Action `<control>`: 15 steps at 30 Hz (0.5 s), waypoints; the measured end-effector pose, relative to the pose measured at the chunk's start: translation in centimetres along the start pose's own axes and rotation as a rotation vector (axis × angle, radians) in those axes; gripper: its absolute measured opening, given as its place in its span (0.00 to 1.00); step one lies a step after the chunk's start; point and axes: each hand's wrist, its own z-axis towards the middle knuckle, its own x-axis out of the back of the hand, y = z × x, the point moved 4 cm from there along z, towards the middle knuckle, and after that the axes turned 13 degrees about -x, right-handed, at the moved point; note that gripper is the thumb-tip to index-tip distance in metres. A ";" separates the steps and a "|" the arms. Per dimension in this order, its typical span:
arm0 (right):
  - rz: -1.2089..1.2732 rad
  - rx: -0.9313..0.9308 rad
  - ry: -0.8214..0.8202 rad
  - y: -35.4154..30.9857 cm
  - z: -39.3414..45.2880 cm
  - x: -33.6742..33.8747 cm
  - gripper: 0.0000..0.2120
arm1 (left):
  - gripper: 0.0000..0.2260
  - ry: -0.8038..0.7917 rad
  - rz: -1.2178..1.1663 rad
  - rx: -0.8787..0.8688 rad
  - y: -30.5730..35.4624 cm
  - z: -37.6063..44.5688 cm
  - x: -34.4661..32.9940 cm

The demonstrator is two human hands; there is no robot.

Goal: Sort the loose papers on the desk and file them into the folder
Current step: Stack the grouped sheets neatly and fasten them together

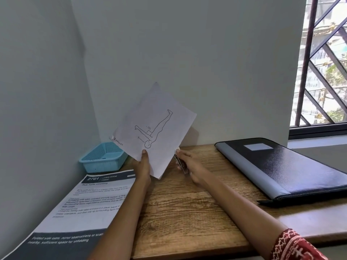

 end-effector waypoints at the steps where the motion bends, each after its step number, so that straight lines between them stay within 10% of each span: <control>1: -0.014 -0.007 -0.017 0.0 0.0 0.0 0.14 | 0.20 -0.015 0.016 -0.002 0.0 -0.2 -0.1; 15: -0.178 -0.147 -0.251 1.7 -1.2 -2.8 0.05 | 0.21 0.070 -0.114 0.163 -0.7 0.1 -0.2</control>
